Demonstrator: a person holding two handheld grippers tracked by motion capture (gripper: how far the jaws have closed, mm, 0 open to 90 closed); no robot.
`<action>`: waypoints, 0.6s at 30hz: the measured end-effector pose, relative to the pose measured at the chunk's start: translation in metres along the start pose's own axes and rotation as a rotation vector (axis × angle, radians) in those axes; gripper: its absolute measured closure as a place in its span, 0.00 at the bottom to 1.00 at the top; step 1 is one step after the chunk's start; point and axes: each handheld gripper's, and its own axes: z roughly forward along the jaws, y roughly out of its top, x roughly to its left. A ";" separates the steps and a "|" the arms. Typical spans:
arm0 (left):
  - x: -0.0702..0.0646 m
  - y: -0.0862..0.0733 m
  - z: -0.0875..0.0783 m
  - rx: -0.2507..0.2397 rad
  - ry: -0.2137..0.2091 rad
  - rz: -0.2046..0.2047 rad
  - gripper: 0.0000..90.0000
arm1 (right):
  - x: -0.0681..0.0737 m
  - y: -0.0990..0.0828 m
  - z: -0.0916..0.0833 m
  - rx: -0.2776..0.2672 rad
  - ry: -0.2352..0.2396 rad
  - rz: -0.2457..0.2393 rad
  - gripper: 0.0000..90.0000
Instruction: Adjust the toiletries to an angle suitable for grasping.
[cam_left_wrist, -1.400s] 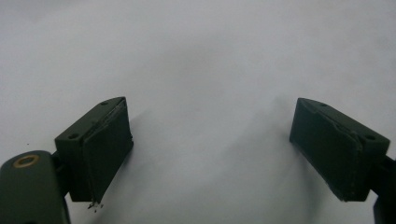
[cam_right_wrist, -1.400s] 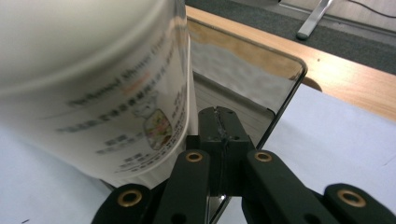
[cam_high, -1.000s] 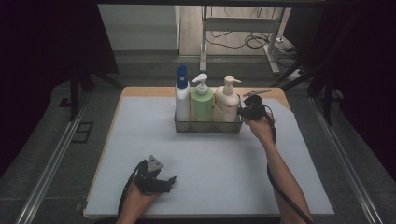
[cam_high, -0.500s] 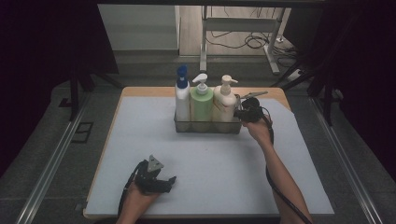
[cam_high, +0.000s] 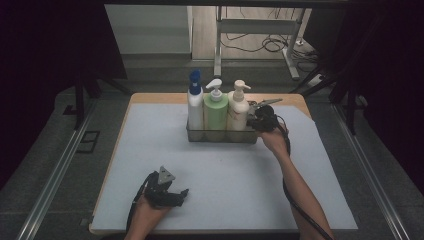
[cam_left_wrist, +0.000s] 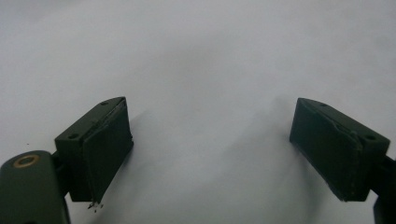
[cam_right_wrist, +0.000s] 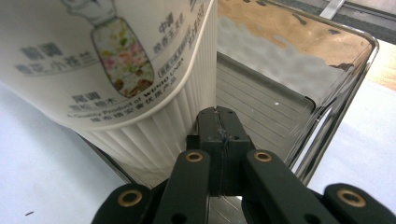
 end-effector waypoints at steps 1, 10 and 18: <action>0.000 0.000 0.000 -0.001 -0.001 0.000 0.14 | 0.001 0.000 0.000 0.000 -0.001 0.000 1.00; 0.000 0.000 0.000 0.001 0.000 0.000 0.14 | 0.008 0.001 0.000 0.003 0.007 -0.026 1.00; 0.000 0.000 0.000 -0.001 -0.001 0.000 0.14 | 0.013 0.002 -0.002 0.005 0.004 -0.048 1.00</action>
